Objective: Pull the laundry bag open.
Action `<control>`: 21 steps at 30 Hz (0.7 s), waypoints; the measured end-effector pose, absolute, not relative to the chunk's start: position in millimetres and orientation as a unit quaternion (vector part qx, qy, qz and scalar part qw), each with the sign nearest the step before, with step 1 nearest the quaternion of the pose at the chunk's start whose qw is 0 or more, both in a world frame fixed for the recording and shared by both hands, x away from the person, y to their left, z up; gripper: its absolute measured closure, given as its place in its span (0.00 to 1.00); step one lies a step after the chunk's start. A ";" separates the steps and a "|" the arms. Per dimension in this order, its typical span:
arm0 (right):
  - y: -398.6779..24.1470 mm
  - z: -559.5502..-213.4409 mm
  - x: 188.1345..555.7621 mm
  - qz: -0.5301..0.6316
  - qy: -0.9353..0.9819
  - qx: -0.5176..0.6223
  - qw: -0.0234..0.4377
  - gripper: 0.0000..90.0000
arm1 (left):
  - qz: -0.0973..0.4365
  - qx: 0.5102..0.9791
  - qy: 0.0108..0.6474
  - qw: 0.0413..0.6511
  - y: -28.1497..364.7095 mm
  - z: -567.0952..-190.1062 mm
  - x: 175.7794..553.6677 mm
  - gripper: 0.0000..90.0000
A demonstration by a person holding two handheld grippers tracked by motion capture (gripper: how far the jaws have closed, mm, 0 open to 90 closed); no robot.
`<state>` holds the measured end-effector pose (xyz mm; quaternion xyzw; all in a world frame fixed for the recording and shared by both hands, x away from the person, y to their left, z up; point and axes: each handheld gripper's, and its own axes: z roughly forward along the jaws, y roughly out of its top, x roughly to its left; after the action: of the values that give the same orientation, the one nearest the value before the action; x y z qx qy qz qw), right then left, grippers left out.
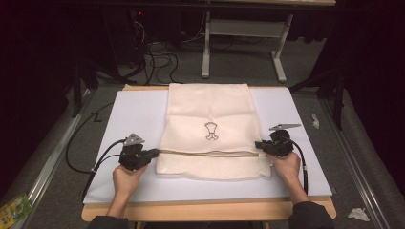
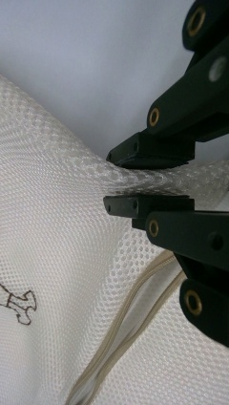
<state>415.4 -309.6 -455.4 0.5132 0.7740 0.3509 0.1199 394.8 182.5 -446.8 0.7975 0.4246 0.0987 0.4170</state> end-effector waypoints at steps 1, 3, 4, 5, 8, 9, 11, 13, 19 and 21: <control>-309.3 -456.6 415.6 0.348 0.775 0.514 0.119 0.87 | 0.098 0.798 0.424 0.416 182.6 -447.6 395.1 0.96; -308.9 -459.4 415.6 0.345 0.776 0.514 0.119 0.84 | 0.096 0.798 0.426 0.415 182.3 -449.4 395.4 0.96; -309.0 -460.3 415.6 0.344 0.776 0.514 0.120 0.83 | 0.095 0.798 0.426 0.414 181.9 -450.2 395.5 0.96; -309.0 -460.2 415.3 0.342 0.777 0.514 0.121 0.81 | 0.095 0.799 0.426 0.413 181.6 -450.4 395.5 0.95; -309.5 -456.9 413.1 0.345 0.773 0.517 0.131 0.74 | 0.102 0.798 0.425 0.415 182.1 -449.9 394.8 0.91; -309.9 -456.1 412.5 0.346 0.773 0.515 0.136 0.72 | 0.104 0.798 0.425 0.413 182.7 -449.1 394.5 0.89; -310.1 -454.3 411.4 0.345 0.770 0.518 0.141 0.68 | 0.113 0.794 0.426 0.419 183.5 -448.0 393.9 0.87; -311.3 -452.4 410.4 0.353 0.764 0.519 0.147 0.64 | 0.117 0.791 0.426 0.423 184.4 -446.6 393.7 0.82; -316.7 -435.3 402.3 0.378 0.751 0.513 0.175 0.63 | 0.133 0.780 0.428 0.437 188.6 -440.1 392.6 0.71; -318.1 -431.2 400.0 0.385 0.748 0.510 0.181 0.64 | 0.145 0.773 0.432 0.441 191.4 -437.9 392.7 0.66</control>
<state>400.0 -318.1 -431.2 0.5096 0.7478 0.3851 0.1811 392.7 191.4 -437.9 0.7732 0.4318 0.1455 0.4411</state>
